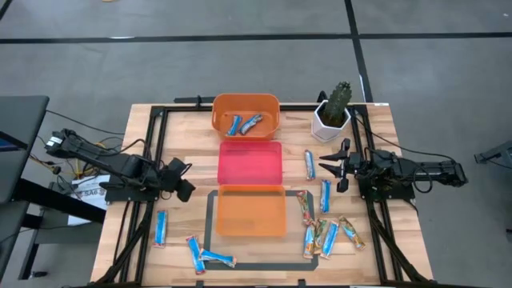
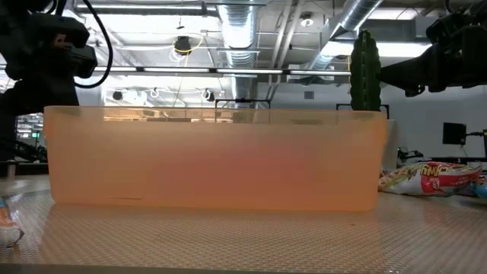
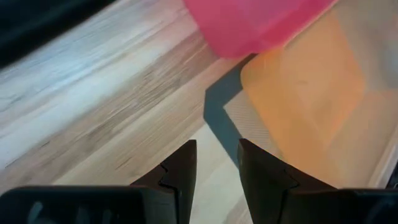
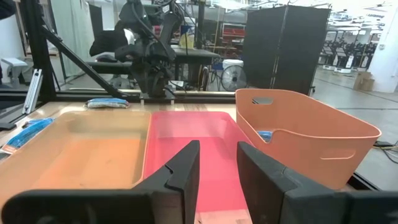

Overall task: Pick and place Granola Bars by type
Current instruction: Put the red granola bar into the red bin

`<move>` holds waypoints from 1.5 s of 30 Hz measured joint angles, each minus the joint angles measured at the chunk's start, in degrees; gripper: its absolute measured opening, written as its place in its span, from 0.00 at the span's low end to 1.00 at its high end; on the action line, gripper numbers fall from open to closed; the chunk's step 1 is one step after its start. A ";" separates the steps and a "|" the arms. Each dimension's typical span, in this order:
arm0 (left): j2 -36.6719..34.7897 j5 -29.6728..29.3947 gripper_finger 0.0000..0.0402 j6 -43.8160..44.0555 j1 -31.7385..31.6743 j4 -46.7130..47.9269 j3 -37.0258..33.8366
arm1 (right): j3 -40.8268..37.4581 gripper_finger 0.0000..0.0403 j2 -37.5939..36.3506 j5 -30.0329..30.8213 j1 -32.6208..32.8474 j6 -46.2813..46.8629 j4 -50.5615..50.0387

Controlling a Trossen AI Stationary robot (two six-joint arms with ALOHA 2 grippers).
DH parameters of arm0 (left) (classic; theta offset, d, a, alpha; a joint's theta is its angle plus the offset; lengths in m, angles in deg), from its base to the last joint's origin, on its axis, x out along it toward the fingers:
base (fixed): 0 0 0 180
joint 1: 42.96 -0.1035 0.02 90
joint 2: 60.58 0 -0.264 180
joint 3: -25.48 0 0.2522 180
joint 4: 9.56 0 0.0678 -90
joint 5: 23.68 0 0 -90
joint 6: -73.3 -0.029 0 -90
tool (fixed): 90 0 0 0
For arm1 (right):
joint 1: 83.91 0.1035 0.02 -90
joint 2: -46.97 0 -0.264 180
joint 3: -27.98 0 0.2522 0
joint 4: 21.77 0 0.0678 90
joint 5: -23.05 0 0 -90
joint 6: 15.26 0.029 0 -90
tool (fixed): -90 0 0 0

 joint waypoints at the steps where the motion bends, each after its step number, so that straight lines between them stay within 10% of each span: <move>1: -0.31 -0.01 0.27 -0.30 0.00 0.56 0.00 | -0.01 0.25 0.00 0.00 -0.01 0.00 0.00; 21: 0.98 4.91 0.27 4.78 6.35 3.66 2.71 | 0.00 0.25 0.00 0.00 -0.01 0.00 0.00; 37: 21.82 6.84 0.26 18.75 20.90 8.88 15.88 | 0.00 0.25 0.02 0.00 0.00 0.00 0.00; 45: 33.03 17.26 0.23 26.19 20.74 17.27 23.71 | 0.00 0.25 0.02 0.00 0.00 0.00 0.00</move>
